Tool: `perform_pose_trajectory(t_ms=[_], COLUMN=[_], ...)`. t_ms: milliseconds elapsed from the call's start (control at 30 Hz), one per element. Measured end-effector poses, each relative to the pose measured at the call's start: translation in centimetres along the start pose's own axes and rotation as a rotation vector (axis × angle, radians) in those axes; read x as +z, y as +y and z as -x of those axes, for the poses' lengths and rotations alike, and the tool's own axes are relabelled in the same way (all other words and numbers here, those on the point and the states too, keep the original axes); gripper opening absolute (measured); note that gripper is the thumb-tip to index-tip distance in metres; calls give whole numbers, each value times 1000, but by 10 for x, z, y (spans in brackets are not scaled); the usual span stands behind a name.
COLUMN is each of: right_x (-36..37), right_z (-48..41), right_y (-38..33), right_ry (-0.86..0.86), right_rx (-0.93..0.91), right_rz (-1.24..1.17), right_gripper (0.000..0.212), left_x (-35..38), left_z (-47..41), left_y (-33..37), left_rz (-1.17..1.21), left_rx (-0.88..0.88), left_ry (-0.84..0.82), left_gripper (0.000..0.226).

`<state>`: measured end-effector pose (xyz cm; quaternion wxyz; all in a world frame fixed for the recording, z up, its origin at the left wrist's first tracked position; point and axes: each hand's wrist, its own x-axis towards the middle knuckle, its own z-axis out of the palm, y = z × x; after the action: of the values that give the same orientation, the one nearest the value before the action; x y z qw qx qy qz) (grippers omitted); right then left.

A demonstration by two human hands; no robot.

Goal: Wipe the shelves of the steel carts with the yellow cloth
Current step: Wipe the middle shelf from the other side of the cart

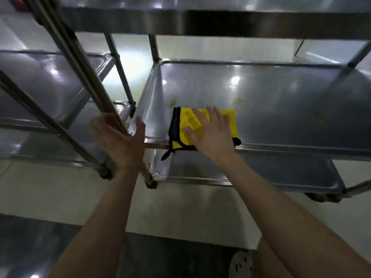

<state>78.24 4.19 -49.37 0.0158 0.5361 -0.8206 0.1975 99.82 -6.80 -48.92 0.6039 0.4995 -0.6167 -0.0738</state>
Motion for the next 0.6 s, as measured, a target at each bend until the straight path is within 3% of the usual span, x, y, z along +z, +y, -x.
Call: perform_pose_trajectory(t_ms=[100, 200, 300, 533, 600], right_x=[20, 26, 18, 2, 7], right_z=[-1, -2, -4, -11, -20], right_y=[-3, -2, -1, -4, -3], right_ry=[-75, -70, -133, -320, -331], right_rx=[18, 8, 44, 144, 157], right_rz=[181, 229, 249, 186, 189], right_gripper=[76, 80, 76, 79, 81], left_x=[6, 13, 17, 22, 26], left_z=[-20, -41, -50, -46, -46], left_y=[-13, -29, -34, -25, -27], left_rz=[56, 416, 487, 436, 414], left_rx=[-163, -337, -437, -428, -423], left_ry=[69, -246, -433, -359, -347], left_gripper=[68, 43, 57, 68, 60])
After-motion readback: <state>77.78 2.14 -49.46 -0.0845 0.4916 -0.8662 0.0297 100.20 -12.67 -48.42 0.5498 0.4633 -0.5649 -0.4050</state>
